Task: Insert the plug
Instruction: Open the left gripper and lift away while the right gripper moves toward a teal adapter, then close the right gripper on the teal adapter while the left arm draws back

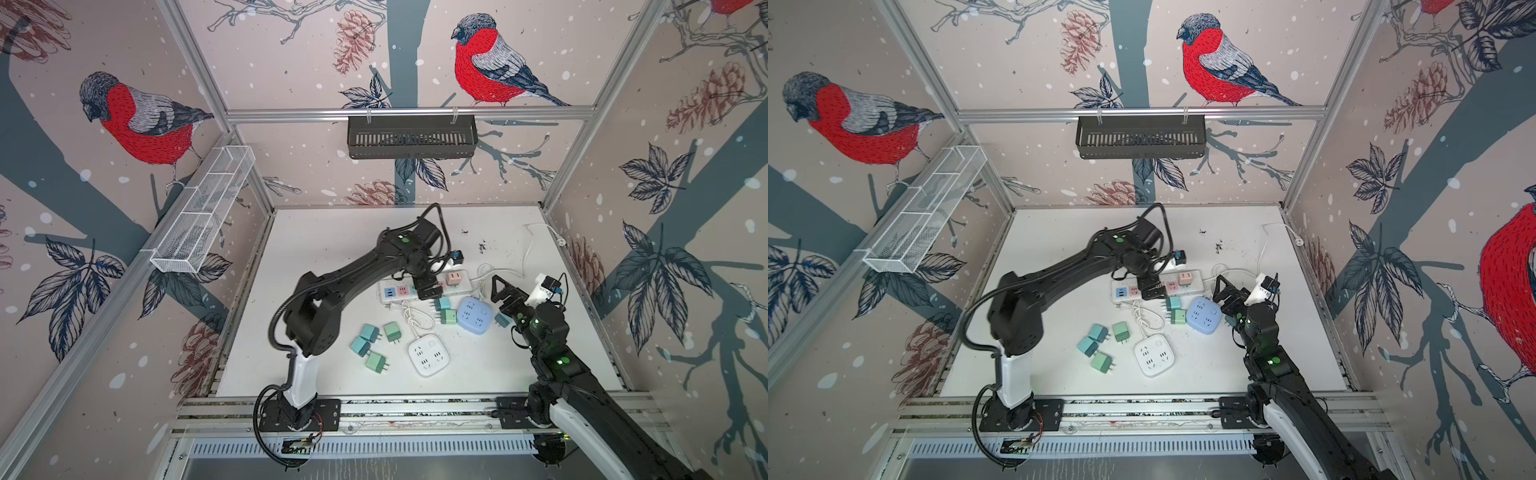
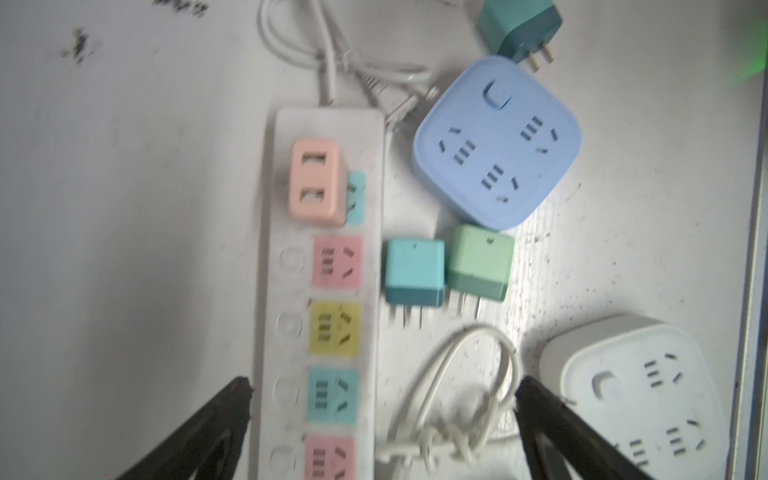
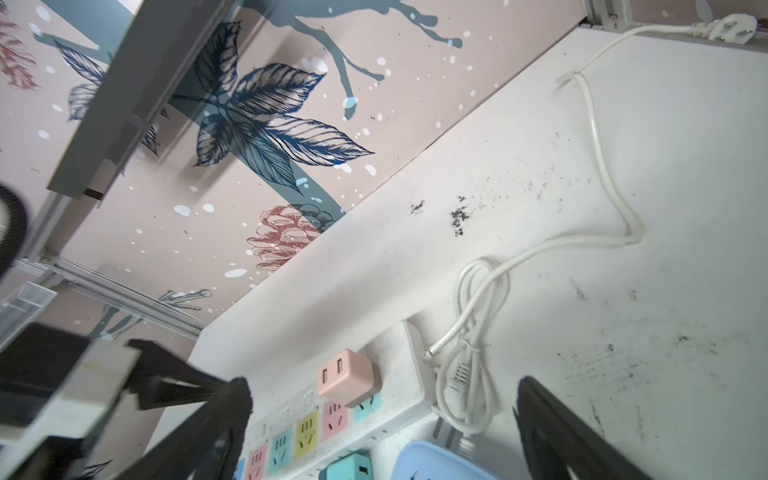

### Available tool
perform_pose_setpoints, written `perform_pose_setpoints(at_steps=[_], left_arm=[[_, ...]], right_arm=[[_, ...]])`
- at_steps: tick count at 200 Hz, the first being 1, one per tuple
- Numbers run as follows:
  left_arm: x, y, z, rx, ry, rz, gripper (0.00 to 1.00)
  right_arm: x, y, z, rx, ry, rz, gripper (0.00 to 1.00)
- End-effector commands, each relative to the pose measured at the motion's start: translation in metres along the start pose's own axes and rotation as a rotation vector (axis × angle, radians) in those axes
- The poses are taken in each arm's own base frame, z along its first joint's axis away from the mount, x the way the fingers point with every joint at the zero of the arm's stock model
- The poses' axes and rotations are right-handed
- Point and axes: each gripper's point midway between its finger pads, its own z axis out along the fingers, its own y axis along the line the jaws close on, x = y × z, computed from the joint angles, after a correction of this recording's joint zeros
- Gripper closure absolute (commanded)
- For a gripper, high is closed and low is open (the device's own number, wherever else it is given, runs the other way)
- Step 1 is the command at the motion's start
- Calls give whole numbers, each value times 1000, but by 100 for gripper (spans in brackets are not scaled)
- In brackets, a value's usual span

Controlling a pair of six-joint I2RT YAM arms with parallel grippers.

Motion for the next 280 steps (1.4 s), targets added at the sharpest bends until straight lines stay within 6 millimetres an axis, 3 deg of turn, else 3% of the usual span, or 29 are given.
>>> perform_pose_setpoints(at_steps=[1,19,44,83,109,121,144,165,178,214,239,270,280], left_arm=[[-15,54,-43,-233,-204,-83,2],[-12,67,-68,-303,-270,-124,2],[0,66,-75,-345,-247,-154,2],[-17,63,-91,-337,-340,-127,2],[-44,64,-123,-345,-440,-137,1],[-48,61,-133,-348,-472,-132,2],[-45,56,-153,-404,-591,-192,2],[-42,42,-180,-436,-740,-199,2],[-43,30,-201,-467,-846,-166,2],[-32,21,-211,-520,-926,-137,1],[-50,13,-217,-394,-1014,-49,1],[-64,30,-199,-298,-926,-85,2],[-69,25,-189,-247,-938,-36,2]], right_arm=[[-1,-2,2,8,-24,-47,0],[2,-12,4,50,-29,-65,0],[-4,-16,7,94,-45,-96,0],[-4,2,13,51,23,-79,0],[-8,9,17,75,67,-93,0],[2,8,17,97,137,-64,1],[34,9,10,98,303,-28,19],[58,-7,-10,239,390,-44,20],[59,-18,-26,324,373,-78,21],[47,-38,-50,439,305,-83,26],[52,-42,-43,434,353,-91,25],[55,-60,-43,512,365,-102,24],[57,-66,-46,544,357,-74,23]])
